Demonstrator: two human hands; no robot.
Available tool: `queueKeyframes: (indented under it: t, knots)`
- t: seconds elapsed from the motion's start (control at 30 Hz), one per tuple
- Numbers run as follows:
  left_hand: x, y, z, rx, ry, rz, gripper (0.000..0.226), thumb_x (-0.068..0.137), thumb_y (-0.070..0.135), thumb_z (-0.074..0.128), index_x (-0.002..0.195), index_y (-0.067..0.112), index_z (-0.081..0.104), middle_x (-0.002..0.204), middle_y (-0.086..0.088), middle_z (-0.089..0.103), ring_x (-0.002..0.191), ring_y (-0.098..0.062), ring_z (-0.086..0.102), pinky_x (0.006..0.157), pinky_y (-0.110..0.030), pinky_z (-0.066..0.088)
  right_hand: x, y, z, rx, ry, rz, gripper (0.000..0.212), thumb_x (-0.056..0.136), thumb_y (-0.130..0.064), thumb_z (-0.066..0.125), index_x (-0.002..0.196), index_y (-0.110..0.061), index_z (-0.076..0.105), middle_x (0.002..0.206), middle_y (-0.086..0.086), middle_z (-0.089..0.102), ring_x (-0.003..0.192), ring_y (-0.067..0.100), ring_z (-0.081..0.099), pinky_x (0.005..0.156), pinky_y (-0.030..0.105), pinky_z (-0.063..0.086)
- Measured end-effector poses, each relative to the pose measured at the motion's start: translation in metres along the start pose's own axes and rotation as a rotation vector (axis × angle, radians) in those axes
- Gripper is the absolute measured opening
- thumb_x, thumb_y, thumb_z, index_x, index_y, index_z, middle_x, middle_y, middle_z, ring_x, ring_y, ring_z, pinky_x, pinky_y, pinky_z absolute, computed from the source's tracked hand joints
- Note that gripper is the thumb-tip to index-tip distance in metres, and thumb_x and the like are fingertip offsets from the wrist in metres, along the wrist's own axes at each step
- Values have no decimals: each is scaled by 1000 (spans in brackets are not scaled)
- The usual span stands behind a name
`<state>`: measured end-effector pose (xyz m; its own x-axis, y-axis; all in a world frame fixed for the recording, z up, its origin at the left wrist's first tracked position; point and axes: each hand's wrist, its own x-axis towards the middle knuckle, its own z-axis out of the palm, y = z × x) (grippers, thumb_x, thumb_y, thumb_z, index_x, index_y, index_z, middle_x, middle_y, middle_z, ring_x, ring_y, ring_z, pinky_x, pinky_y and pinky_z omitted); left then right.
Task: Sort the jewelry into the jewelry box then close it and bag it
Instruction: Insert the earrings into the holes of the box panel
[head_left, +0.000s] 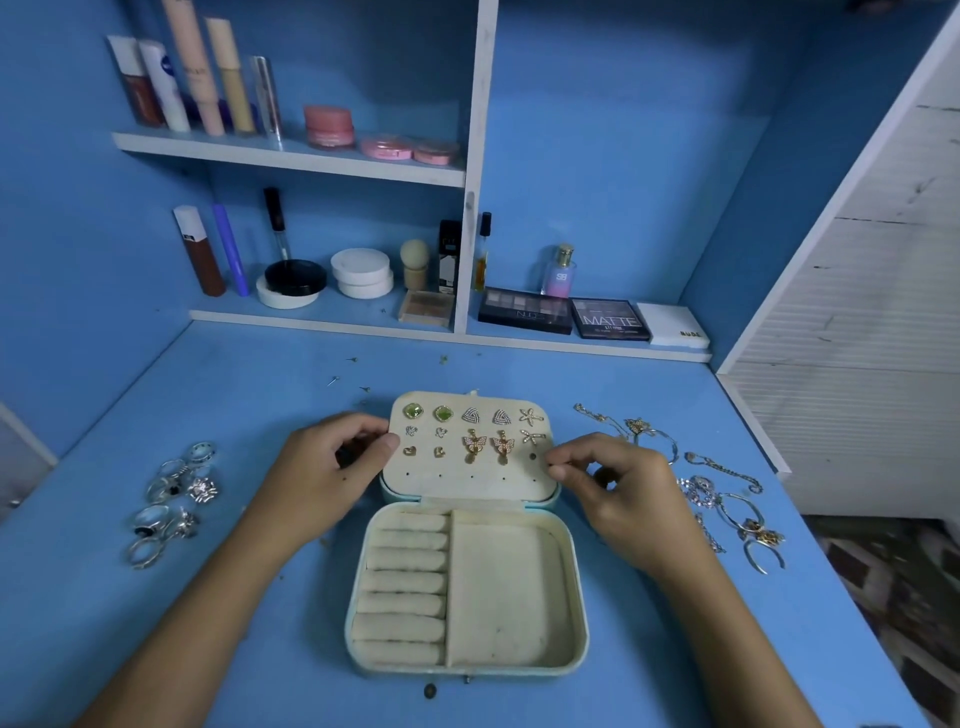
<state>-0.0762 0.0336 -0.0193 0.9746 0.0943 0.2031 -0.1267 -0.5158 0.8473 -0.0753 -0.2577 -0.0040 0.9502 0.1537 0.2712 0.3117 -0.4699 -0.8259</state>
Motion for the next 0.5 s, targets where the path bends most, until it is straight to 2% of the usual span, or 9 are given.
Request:
queueKeyframes:
  t: [0.1,0.23,0.33,0.5]
  knots:
    - [0,0,0,9,2,7,7,91,24,69,91,31,72,85,19,71,82,-4,66,72,-14,49,1,2,0,8,-3,5,24,86,-9,76,82,-33,76,86,-15,72,62,3,55,55,15,41]
    - [1,-1,0,22,3,16,6,90,25,69,91,30,73,85,18,72,83,-5,66,72,-15,49,1,5,1,2,-11,2,19,85,-10,77,84,-29,78,87,-11,74,67,5,57,61,14,40]
    - [0,-1,0,25,5,22,8,91,24,69,90,31,72,85,19,71,82,-5,66,71,-14,48,1,6,2,-19,-27,-22,18,84,-10,78,85,-28,78,87,-16,73,76,10,62,65,13,41]
    - [1,-2,0,33,-1,37,7,90,24,69,91,30,72,86,17,72,83,-8,67,74,-21,51,1,9,3,-54,-37,-53,23,85,-9,77,82,-32,77,86,-20,71,81,15,63,67,13,41]
